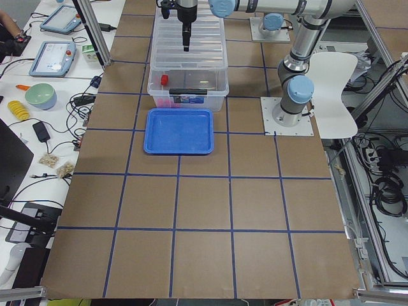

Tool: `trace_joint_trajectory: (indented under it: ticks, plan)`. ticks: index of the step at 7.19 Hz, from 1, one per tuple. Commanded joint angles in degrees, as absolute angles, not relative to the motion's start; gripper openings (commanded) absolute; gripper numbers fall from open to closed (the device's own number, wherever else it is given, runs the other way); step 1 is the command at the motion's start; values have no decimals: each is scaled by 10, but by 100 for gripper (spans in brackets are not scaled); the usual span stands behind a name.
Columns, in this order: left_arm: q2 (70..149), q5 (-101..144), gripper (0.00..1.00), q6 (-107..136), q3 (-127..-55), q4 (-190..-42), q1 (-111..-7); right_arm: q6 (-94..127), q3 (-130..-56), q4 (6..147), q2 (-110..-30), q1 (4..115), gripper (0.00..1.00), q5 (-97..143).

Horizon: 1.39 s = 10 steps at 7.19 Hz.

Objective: Place red block in blue tray from box

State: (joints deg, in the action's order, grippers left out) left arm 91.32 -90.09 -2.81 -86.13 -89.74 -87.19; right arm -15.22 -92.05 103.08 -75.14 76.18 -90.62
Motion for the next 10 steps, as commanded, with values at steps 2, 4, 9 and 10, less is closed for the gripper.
trace_joint_trajectory:
  ticks: [2,4,9,10]
  plan:
    - [913,-901,100,-28,-861,-897,-872,-177,-920,1030,-751,735,100,-909]
    - [915,-901,100,-28,-861,-897,-872,-179,-920,1029,-752,722,100,-909]
    - [916,-901,100,-29,-861,-897,-872,-181,-920,1027,-753,713,100,-911]
    - [917,-901,100,-29,-861,-897,-872,-192,-921,1028,-752,708,100,-911]
